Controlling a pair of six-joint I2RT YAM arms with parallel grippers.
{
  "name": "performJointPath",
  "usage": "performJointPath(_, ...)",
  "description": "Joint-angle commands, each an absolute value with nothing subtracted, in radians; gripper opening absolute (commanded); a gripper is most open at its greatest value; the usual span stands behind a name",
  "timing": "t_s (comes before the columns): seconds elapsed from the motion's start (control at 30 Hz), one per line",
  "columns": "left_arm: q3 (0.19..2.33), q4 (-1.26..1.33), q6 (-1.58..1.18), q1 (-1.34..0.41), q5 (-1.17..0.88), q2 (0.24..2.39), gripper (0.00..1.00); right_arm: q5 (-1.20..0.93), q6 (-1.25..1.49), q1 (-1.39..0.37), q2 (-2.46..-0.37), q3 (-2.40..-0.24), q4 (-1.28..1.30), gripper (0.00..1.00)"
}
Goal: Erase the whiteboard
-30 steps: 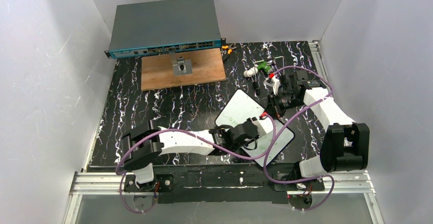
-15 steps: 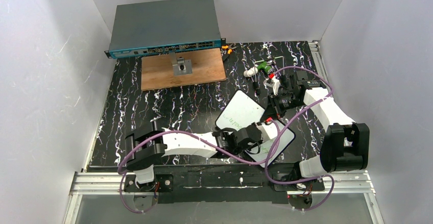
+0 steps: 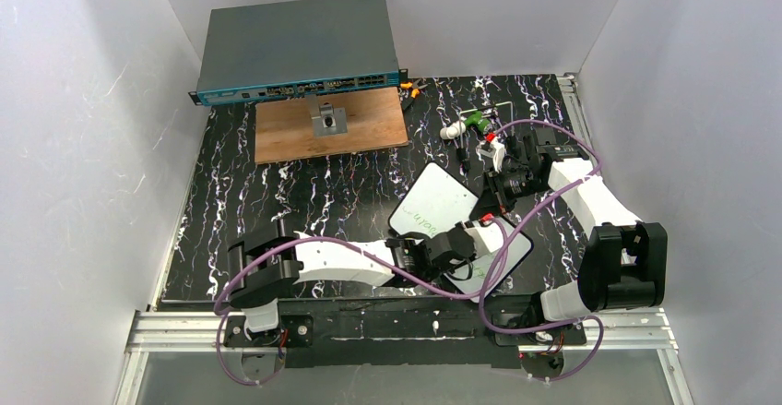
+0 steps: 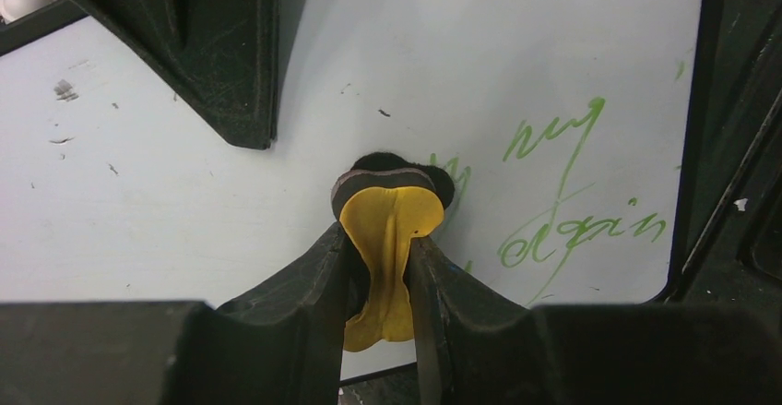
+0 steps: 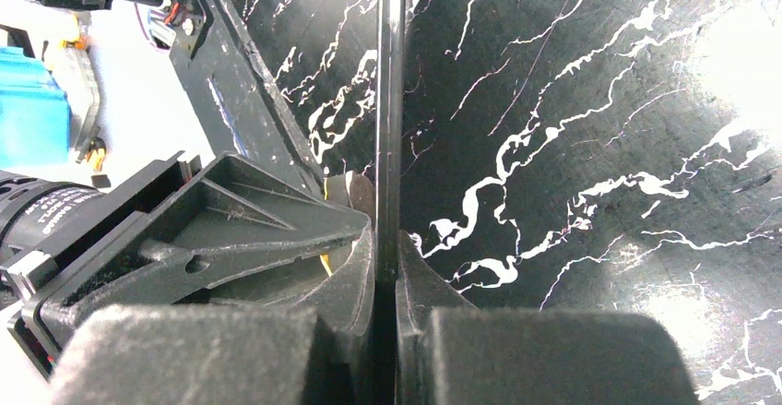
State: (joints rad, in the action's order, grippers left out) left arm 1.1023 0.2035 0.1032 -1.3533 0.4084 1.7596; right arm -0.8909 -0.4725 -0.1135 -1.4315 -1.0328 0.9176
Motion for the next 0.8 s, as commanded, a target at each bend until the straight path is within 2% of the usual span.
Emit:
performJointPath(0.0, 1.077, 0.164, 0.095, -1.305, 0.487, 1.722, 0.00, -0.930, -0.532, -0.120, -1.405, -1.062, 0.867, 0.01)
performJointPath(0.6, 1.043, 0.244, 0.053, -1.368, 0.350, 1.690, 0.00, -0.931, -0.531, -0.118, -1.406, -1.062, 0.866, 0.01)
performJointPath(0.77, 1.038, 0.261, 0.046, -1.366, 0.390, 1.687, 0.00, -0.930, -0.532, -0.118, -1.409, -1.062, 0.868, 0.01)
